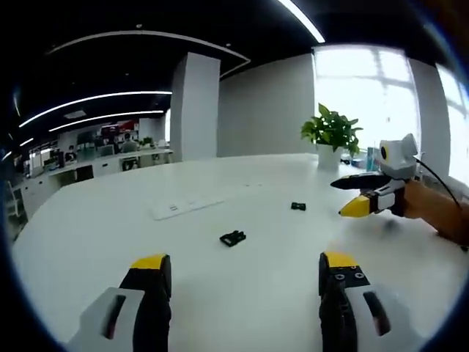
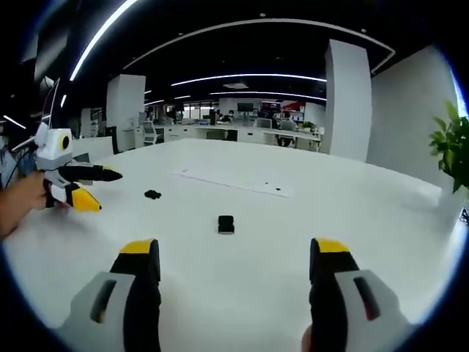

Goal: Snap the two parts of the plastic buckle together until the buckle closes and remains connected.

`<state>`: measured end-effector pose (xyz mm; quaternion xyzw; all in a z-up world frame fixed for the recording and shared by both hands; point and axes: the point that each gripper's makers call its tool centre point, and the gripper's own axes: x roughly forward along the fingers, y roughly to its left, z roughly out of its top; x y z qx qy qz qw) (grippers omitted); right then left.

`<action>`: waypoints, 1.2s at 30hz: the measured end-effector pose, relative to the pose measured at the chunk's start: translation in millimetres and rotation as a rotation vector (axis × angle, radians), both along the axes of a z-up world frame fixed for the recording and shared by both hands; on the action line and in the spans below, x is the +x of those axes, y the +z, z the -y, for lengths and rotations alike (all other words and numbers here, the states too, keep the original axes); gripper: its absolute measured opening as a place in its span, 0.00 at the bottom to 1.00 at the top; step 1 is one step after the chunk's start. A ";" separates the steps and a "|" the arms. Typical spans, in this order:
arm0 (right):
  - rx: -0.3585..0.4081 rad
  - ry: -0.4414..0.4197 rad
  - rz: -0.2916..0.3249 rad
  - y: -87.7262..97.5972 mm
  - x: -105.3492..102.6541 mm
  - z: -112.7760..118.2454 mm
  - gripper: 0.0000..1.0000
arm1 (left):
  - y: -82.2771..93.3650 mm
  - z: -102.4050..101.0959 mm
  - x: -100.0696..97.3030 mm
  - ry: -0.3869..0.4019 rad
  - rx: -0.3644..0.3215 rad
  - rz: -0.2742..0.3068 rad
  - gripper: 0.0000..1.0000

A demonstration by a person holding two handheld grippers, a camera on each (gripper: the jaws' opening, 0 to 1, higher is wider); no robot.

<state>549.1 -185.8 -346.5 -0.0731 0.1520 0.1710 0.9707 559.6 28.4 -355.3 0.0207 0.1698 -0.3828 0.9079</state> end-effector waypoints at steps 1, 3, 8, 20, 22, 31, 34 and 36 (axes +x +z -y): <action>0.001 0.003 0.000 -0.1 0.0 -0.8 0.84 | 0.2 -0.4 0.8 0.000 -0.003 -0.003 0.84; -0.001 0.005 -0.003 -1.0 1.9 -1.2 0.83 | -0.7 -1.1 3.4 0.002 -0.003 -0.014 0.83; 0.019 -0.001 0.000 1.7 9.4 -0.7 0.79 | -0.1 5.3 7.5 0.000 0.005 -0.022 0.79; -0.006 0.013 -0.024 -11.5 16.4 -1.7 0.75 | -4.6 15.9 17.3 -0.046 0.043 -0.037 0.78; -0.016 0.017 -0.027 -12.6 17.9 -2.8 0.75 | 0.0 15.7 23.2 -0.041 0.025 -0.038 0.78; -0.012 0.017 -0.021 -11.5 20.5 0.5 0.73 | 3.1 20.8 28.4 -0.057 0.023 -0.012 0.76; -0.007 0.023 -0.021 -9.3 22.0 0.3 0.70 | -2.0 20.0 33.1 -0.061 0.043 -0.013 0.75; -0.002 0.020 -0.018 -6.8 25.5 -0.3 0.70 | -4.3 19.8 35.5 -0.062 0.043 -0.024 0.75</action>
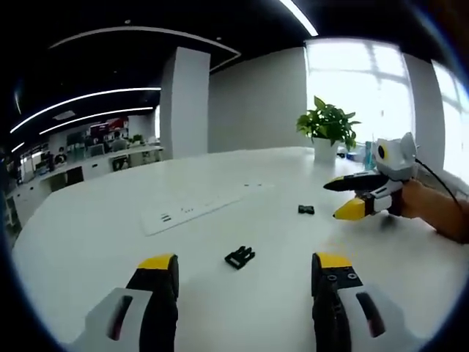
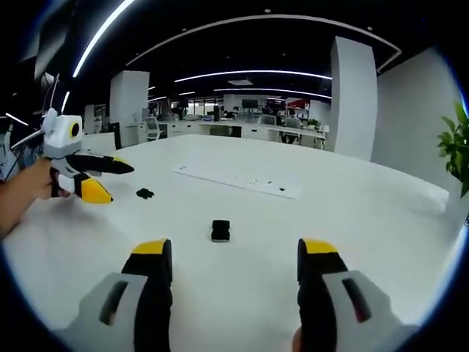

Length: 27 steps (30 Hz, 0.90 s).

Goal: Snap the two parts of the plastic buckle together until the buckle closes and remains connected.

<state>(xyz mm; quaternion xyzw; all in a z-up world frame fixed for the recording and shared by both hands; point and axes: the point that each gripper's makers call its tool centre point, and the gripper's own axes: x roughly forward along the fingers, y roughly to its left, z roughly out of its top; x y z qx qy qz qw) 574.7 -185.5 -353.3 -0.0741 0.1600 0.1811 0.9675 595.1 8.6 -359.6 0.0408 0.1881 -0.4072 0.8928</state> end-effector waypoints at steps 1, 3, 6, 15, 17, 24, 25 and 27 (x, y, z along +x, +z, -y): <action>0.001 -0.002 0.000 0.6 1.7 -0.6 0.70 | -0.1 0.4 0.5 -0.003 0.000 -0.002 0.75; 0.011 0.001 0.002 1.9 4.9 -3.4 0.70 | 1.1 1.3 0.4 -0.007 -0.005 -0.006 0.75; 0.008 0.007 0.005 4.0 8.7 -7.2 0.70 | 4.8 1.4 2.9 -0.011 -0.014 -0.002 0.74; 0.008 0.011 0.002 5.0 19.1 -8.7 0.70 | 3.0 0.0 9.8 -0.025 -0.002 -0.005 0.73; 0.010 0.010 0.002 6.1 20.3 -9.8 0.70 | 1.8 2.0 8.4 -0.044 0.033 0.018 0.73; -0.013 0.002 0.008 6.4 24.7 -7.2 0.73 | 6.1 8.2 13.9 -0.047 0.031 0.023 0.71; -0.013 0.002 0.006 6.1 26.5 -5.8 0.73 | 6.7 9.1 14.9 -0.048 0.029 0.020 0.70; -0.007 0.001 0.006 6.2 28.9 -4.1 0.72 | 7.5 11.2 18.0 -0.047 0.020 0.018 0.72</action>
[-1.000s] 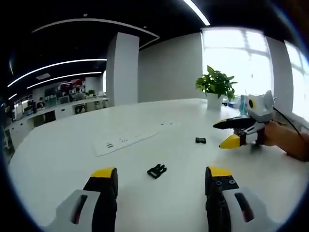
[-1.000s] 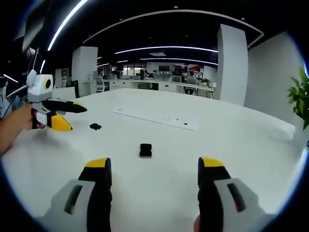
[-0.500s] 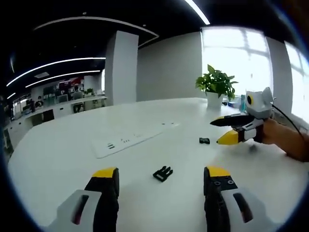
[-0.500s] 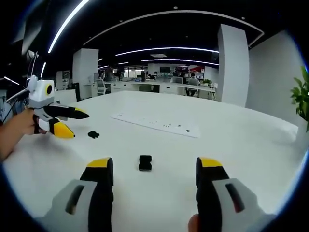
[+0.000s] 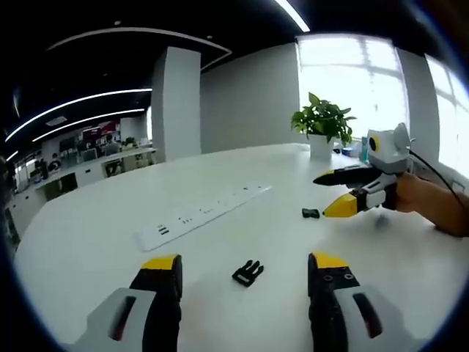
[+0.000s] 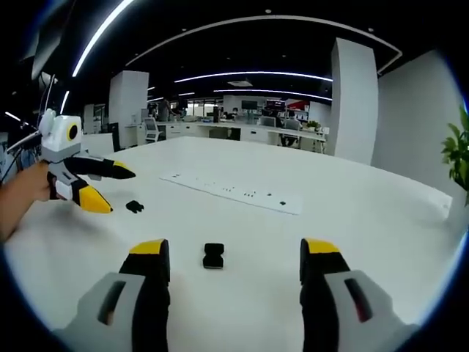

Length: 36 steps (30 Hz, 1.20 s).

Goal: Snap the two parts of the plastic buckle together until the buckle closes and remains connected.

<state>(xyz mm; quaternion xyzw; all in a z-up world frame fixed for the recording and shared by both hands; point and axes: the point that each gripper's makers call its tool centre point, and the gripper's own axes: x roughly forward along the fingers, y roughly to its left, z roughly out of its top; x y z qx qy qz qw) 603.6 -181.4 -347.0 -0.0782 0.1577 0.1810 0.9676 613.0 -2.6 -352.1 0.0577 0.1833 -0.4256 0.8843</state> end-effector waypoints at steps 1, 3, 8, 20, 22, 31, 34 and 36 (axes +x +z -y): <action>-0.001 0.004 0.001 -0.1 0.7 -0.2 0.71 | -0.4 1.5 0.5 -0.006 0.002 0.001 0.72; -0.009 0.014 0.006 0.0 1.8 -0.3 0.69 | -2.3 3.0 1.4 -0.016 0.015 0.004 0.72; -0.016 0.036 -0.018 -6.2 0.6 -2.4 0.65 | -6.6 2.6 3.8 -0.042 0.027 -0.016 0.71; -0.037 0.052 -0.024 -5.9 14.7 -6.8 0.59 | -2.4 1.7 11.9 -0.098 0.045 -0.001 0.71; -0.043 0.062 -0.027 -5.7 18.1 -8.6 0.59 | -6.5 0.0 12.3 -0.124 0.092 0.021 0.71; -0.008 0.099 -0.026 0.5 13.7 -5.6 0.54 | -5.9 5.8 6.6 -0.187 0.057 0.018 0.69; 0.013 0.105 -0.024 3.8 8.9 -2.2 0.55 | -8.0 3.9 5.4 -0.191 0.066 0.013 0.67; 0.013 0.102 -0.022 4.6 7.0 0.5 0.54 | -8.1 3.4 7.6 -0.196 0.072 0.018 0.66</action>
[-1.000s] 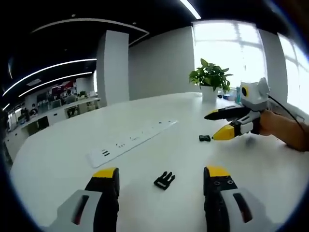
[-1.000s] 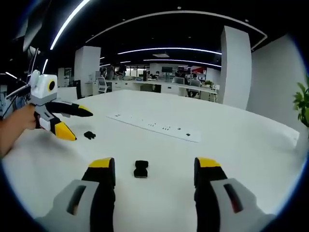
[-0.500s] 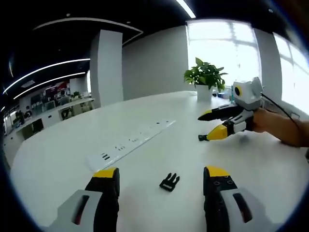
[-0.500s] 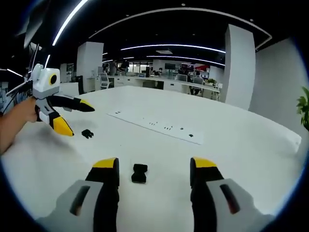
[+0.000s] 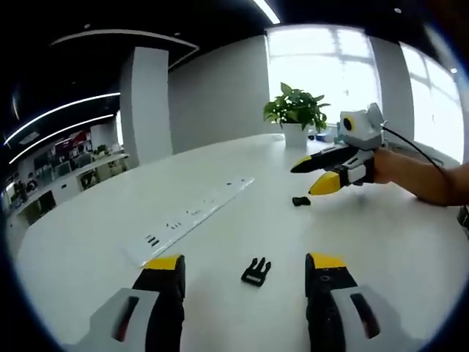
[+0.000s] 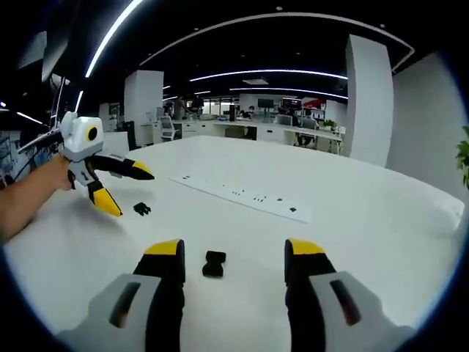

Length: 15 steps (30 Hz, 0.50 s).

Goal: Snap the two parts of the plastic buckle together until the buckle closes and remains connected.

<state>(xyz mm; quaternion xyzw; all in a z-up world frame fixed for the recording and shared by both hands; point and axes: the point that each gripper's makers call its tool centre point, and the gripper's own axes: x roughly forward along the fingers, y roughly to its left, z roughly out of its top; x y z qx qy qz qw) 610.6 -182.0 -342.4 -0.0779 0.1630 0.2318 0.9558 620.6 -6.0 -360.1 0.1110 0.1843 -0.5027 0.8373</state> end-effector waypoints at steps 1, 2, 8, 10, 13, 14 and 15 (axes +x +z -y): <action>0.002 -0.001 0.003 0.3 -0.7 0.8 0.54 | 0.5 1.0 -0.2 -0.011 -0.002 0.003 0.64; 0.002 0.000 0.005 0.2 -0.9 1.1 0.53 | 0.0 2.0 -2.0 -0.025 0.002 0.008 0.62; -0.034 0.009 0.021 -0.1 -1.5 3.0 0.44 | -4.7 9.5 -3.5 -0.072 0.053 0.056 0.60; -0.026 0.018 0.016 -0.8 -2.4 1.2 0.43 | -4.0 11.6 -5.1 -0.088 0.052 0.065 0.59; -0.024 0.033 0.007 -3.4 -4.2 -2.3 0.39 | -5.0 14.5 -11.4 -0.118 0.044 0.058 0.56; -0.022 0.035 0.007 -3.6 -4.5 -2.8 0.38 | -5.6 14.1 -11.4 -0.120 0.043 0.055 0.55; -0.021 0.036 0.006 -4.0 -4.6 -3.1 0.38 | -6.4 12.9 -10.5 -0.118 0.041 0.047 0.54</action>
